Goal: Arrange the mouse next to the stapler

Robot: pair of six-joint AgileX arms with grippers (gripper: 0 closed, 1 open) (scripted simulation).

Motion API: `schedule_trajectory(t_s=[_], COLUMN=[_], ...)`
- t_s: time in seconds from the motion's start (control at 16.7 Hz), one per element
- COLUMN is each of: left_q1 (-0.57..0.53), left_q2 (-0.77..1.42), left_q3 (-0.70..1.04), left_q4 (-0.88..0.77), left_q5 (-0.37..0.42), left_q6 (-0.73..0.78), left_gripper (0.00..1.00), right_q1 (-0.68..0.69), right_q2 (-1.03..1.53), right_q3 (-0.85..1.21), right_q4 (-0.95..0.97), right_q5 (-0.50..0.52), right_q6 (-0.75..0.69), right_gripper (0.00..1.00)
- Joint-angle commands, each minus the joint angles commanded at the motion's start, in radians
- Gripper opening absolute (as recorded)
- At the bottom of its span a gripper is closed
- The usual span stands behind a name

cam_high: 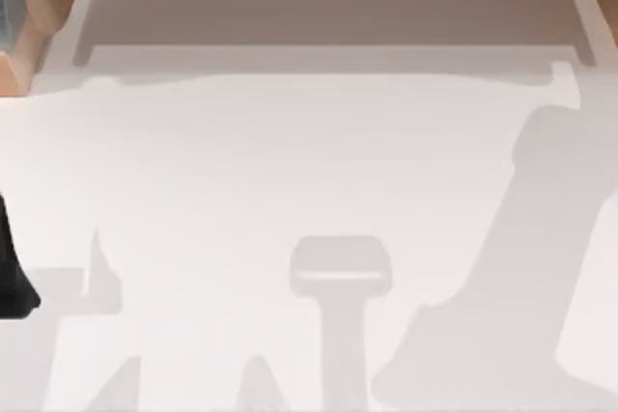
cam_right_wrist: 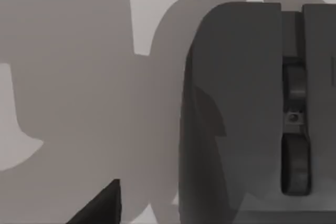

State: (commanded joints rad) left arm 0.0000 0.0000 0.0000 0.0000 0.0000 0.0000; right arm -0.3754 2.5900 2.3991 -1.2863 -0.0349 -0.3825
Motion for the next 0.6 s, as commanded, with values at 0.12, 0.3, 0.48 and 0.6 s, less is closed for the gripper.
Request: schedule_trajectory(t_s=[0.12,0.3,0.48,0.6], left_q1=[0.0,0.0,0.0,0.0], left_q2=[0.0,0.0,0.0,0.0], left_q3=[0.0,0.0,0.0,0.0], left_q4=[0.0,0.0,0.0,0.0], left_q5=[0.0,0.0,0.0,0.0], left_q6=[0.0,0.0,0.0,0.0], left_gripper=[1.0,1.0,1.0,1.0], right_q1=[0.001,0.002,0.002,0.002], right_q2=[0.0,-0.002,-0.006,-0.007], right_q3=[-0.01,-0.022,-0.033,-0.04], right_q4=[0.01,0.022,0.033,0.043], right_q5=[0.0,0.0,0.001,0.001], right_q6=[0.001,0.003,0.003,0.003], right_gripper=[1.0,1.0,1.0,1.0])
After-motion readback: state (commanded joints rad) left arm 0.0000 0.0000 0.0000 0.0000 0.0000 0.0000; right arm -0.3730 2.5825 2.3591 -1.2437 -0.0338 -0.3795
